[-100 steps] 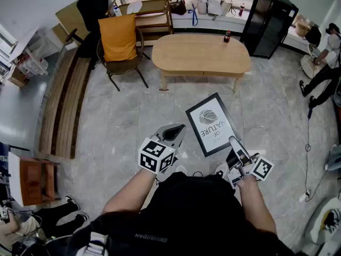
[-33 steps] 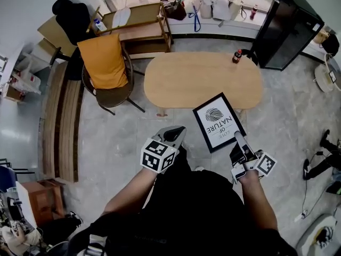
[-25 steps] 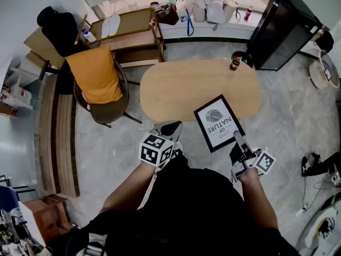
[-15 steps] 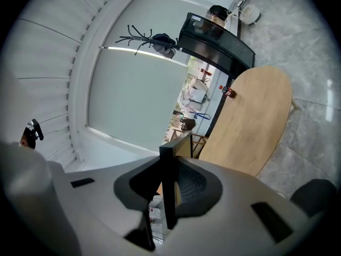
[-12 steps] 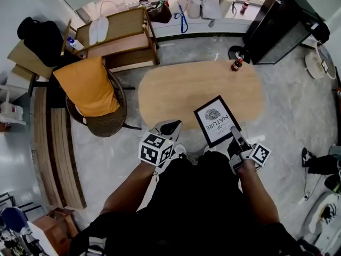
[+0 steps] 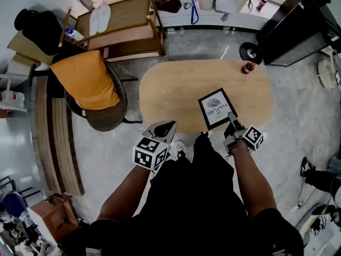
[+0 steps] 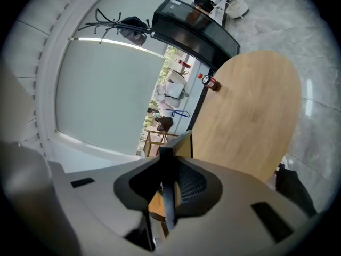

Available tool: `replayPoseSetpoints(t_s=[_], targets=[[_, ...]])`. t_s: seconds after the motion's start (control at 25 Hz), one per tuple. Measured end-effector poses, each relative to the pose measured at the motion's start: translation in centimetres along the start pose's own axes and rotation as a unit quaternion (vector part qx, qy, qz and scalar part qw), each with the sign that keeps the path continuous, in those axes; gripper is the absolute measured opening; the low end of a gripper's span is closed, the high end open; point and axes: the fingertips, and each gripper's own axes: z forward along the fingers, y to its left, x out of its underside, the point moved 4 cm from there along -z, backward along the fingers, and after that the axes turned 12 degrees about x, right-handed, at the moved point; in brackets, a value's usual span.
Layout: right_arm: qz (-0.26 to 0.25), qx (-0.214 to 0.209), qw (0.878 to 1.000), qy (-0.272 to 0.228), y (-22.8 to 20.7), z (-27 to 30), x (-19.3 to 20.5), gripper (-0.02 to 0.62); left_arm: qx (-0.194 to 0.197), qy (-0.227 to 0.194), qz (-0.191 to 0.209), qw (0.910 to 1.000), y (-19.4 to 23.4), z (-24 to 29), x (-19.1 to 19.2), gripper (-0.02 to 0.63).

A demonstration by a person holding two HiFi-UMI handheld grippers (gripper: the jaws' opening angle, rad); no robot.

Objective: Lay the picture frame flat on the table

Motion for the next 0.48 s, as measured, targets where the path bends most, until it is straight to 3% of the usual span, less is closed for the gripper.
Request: replayPoseSetpoints(t_s=[0.24,0.48], targets=[[0.050,0.024,0.998,-0.001,-3.4,10.0,-4.6,0.061,-0.022,0.026,-0.017,0.9993,0.9,3.7,-1.6,0.005],[0.096,0.035,0.995,-0.004,-5.5,18.2,-6.2,0.064,-0.049,0.041,-0.038,0.9972,2.4,5.8,-2.4,0.005]])
